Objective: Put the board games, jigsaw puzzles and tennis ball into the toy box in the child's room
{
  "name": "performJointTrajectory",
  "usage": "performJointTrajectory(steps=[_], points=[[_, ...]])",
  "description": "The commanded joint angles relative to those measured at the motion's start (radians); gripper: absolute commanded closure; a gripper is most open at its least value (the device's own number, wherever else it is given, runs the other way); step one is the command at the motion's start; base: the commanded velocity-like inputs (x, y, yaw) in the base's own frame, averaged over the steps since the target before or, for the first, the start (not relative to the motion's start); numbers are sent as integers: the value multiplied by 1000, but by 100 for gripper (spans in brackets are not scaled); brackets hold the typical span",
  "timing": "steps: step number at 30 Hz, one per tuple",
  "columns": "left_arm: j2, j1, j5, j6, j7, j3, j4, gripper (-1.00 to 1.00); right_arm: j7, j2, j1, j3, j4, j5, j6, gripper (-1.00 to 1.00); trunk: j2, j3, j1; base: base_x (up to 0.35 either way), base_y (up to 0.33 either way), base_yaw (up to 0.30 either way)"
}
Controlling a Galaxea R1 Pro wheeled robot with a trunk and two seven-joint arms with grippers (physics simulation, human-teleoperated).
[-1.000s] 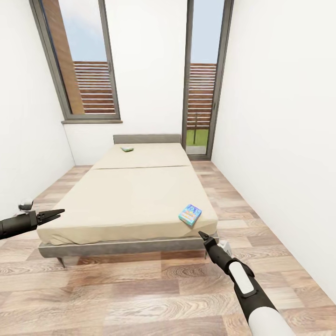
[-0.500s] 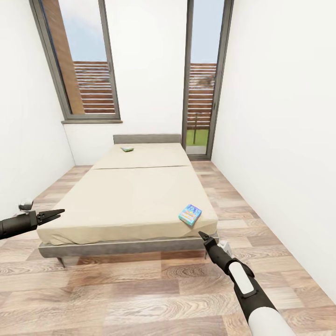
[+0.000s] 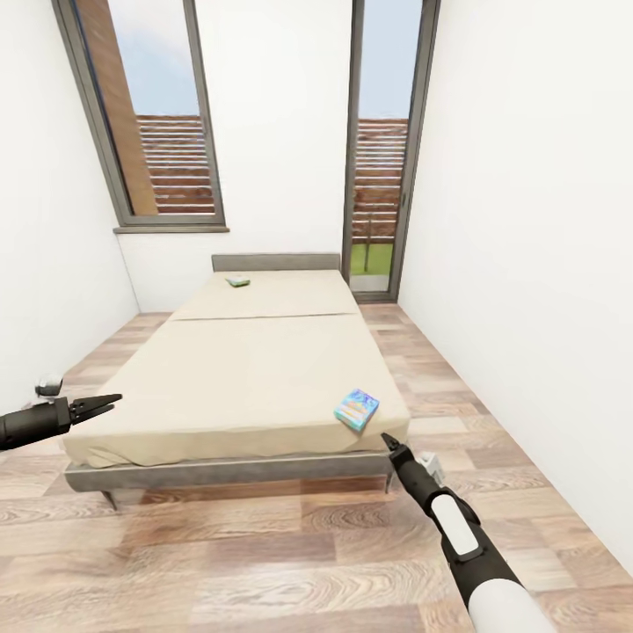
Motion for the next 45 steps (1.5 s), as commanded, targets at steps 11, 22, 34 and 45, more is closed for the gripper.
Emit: performJointTrajectory(steps=[11,22,34,45], points=[[0,-1,1,10,-3,0,0,-100,58,-5,11,-6,8,-9,-6,-100,0,-1,0,82,-50,0],[0,-1,1,10,-3,0,0,-100,149,-1,13,-8,69,-4,-12,-100,0,-1,0,5,-3,0],[0,-1,1,10,-3,0,0,-100,148,8,13,-14,85,-18,-26,-100,0,-1,0,0,0,0],[0,-1,1,10,-3,0,0,-100,160,11,13,-30,136,-211,-7,-100,0,-1,0,0,0,0]])
